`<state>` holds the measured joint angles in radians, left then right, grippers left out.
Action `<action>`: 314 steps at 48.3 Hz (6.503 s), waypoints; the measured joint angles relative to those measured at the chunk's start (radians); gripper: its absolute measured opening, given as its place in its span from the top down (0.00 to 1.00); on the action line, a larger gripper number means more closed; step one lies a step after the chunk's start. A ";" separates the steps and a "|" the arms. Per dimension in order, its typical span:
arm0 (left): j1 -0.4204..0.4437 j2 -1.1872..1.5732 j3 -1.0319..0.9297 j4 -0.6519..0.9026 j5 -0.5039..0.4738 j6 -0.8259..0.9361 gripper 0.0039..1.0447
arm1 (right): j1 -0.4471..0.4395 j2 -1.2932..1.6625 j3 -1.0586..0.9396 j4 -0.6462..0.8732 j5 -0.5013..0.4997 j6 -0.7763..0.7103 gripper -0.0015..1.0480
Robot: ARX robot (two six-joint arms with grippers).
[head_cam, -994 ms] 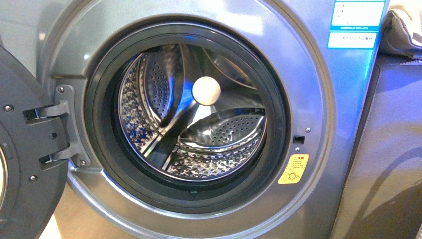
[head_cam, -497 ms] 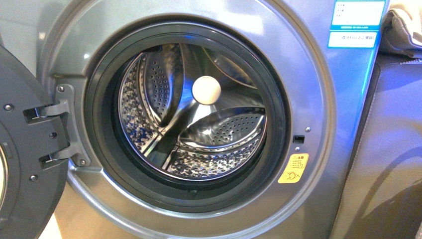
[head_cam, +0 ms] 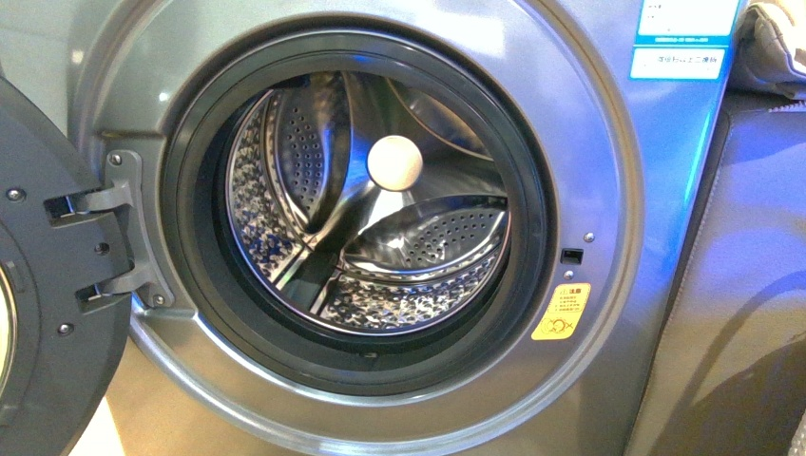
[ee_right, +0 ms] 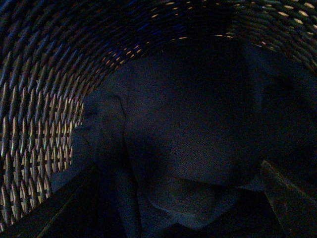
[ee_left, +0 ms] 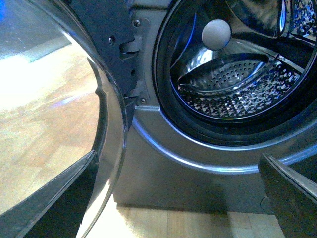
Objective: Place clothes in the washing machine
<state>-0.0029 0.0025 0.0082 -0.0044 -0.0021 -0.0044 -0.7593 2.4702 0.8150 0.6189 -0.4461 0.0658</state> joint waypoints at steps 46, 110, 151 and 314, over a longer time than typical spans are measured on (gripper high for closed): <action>0.000 0.000 0.000 0.000 0.000 0.000 0.06 | 0.118 0.215 0.140 0.040 0.064 0.044 0.07; 0.000 0.000 0.000 0.000 0.000 0.000 0.06 | 0.176 0.402 0.299 0.036 0.106 0.006 0.07; 0.000 0.000 0.000 0.000 0.000 0.000 0.06 | 0.149 0.380 0.262 0.055 0.111 -0.002 0.75; 0.000 0.000 0.000 0.000 0.000 0.000 0.06 | 1.112 -0.888 1.315 -0.917 0.031 -0.057 0.91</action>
<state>-0.0029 0.0021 0.0082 -0.0044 -0.0021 -0.0044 0.3523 1.5822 2.1304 -0.2985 -0.4156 0.0086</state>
